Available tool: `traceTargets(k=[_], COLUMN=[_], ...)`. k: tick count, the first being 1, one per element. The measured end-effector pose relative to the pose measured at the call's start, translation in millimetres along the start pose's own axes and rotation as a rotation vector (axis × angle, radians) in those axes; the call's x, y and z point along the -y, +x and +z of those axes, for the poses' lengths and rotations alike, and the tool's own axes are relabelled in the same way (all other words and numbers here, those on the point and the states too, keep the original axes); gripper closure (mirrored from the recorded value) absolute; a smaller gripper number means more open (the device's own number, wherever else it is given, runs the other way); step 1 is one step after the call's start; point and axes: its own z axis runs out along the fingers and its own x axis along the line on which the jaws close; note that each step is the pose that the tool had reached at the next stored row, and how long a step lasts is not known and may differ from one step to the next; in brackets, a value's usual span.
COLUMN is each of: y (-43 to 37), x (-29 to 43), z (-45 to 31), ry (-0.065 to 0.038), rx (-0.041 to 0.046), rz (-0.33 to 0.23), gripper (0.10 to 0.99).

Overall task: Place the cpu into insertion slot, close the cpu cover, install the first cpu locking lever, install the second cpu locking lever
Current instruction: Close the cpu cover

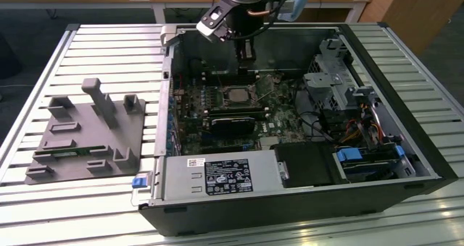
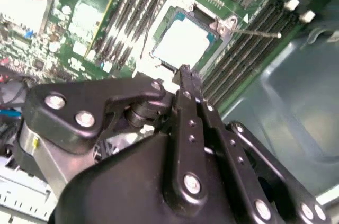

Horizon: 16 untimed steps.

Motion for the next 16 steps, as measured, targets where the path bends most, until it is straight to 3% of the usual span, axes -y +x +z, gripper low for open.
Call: traceTargets(k=[6, 7, 10, 11, 16], y=[-7.5, -8.3, -8.6, -8.7, -9.0], x=[0.2, 0.0, -2.9, -4.7, -18.2], z=[0.3, 0.3, 0.5, 0.6, 1.2], ry=[0.000, 0.000, 0.000, 0.000, 0.002], rx=[-0.0007, -0.0058, -0.0450, -0.0520, -0.0523], rz=[0.002, 0.002, 0.004, 0.004, 0.004], gripper=[0.980, 0.980, 0.980, 0.980, 0.980])
